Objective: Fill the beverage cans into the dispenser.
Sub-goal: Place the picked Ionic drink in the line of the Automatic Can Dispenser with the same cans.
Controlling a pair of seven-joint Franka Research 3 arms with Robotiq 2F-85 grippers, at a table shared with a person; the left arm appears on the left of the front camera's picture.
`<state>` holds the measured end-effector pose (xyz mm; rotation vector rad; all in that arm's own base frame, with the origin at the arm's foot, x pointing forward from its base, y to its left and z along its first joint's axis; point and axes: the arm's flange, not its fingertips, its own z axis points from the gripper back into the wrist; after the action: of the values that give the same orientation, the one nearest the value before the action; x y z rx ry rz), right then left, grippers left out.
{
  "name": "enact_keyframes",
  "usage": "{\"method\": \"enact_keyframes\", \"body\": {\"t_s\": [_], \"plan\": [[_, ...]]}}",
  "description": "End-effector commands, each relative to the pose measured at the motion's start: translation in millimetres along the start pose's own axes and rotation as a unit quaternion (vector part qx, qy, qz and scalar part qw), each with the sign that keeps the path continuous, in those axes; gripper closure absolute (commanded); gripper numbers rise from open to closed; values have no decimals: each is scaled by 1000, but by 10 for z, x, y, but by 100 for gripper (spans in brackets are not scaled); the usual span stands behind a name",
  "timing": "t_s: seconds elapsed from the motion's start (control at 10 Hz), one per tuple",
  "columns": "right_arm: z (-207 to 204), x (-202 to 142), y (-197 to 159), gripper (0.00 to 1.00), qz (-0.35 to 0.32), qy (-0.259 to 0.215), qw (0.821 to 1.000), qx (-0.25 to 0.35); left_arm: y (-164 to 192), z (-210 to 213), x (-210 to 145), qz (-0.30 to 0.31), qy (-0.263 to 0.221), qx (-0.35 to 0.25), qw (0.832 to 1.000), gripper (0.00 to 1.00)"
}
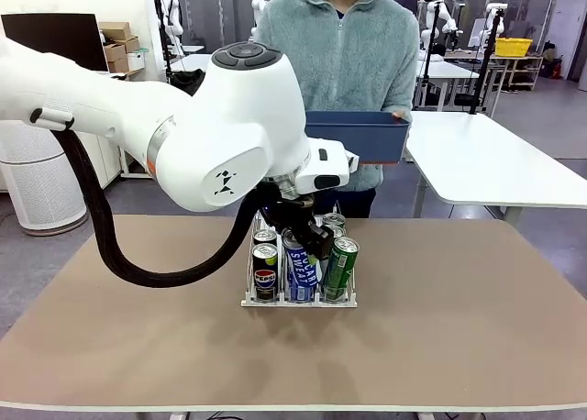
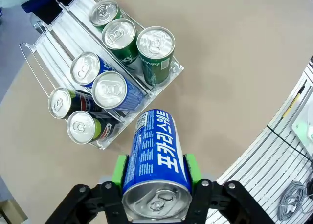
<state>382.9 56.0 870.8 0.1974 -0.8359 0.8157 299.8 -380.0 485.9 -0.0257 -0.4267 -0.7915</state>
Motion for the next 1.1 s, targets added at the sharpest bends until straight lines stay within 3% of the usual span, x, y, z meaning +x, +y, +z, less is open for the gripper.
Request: {"method": "enact_keyframes", "body": {"t_s": [0.0, 0.4, 1.0], "plan": [[2, -5, 11, 0, 6, 1, 1000, 3, 29, -47, 13, 7, 7, 6, 1000, 43], [2, -5, 11, 0, 6, 1, 1000, 3, 118, -411, -22, 14, 10, -13, 1000, 43], [2, -5, 11, 0, 6, 1, 1000, 3, 123, -500, 25, 19, 23, -14, 999, 43]]}}
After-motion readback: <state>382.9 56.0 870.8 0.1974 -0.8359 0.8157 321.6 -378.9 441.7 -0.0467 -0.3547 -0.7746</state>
